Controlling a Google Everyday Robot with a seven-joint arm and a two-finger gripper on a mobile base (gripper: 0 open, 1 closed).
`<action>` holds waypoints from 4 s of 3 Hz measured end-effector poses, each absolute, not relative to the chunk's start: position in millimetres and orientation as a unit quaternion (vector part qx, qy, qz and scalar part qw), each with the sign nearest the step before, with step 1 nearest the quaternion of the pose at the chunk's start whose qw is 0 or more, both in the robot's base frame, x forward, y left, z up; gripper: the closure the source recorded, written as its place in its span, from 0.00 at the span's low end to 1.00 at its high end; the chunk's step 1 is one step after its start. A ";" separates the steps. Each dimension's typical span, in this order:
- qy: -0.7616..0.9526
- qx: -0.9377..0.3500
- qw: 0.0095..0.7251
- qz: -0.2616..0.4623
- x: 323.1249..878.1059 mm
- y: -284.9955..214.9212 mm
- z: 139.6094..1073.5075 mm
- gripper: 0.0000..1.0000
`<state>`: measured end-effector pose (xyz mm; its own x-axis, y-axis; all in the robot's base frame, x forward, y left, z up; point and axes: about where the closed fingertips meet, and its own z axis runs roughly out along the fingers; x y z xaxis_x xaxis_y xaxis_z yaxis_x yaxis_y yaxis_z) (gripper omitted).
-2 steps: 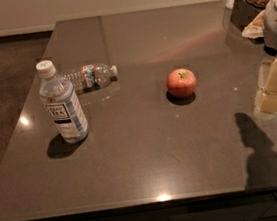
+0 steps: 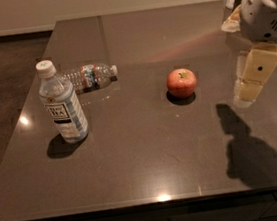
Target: Move water bottle near apple
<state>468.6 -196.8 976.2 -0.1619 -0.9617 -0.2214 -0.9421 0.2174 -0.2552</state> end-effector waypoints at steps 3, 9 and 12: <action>0.731 -0.647 0.214 0.043 594.7 -78.3 960.4 0.00; 0.698 -0.688 0.179 0.085 668.5 72.5 885.0 0.00; 0.676 -0.722 0.130 0.071 682.1 129.0 863.4 0.01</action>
Offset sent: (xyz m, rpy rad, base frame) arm 0.1164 0.0991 -0.0038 0.1588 0.0241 0.1077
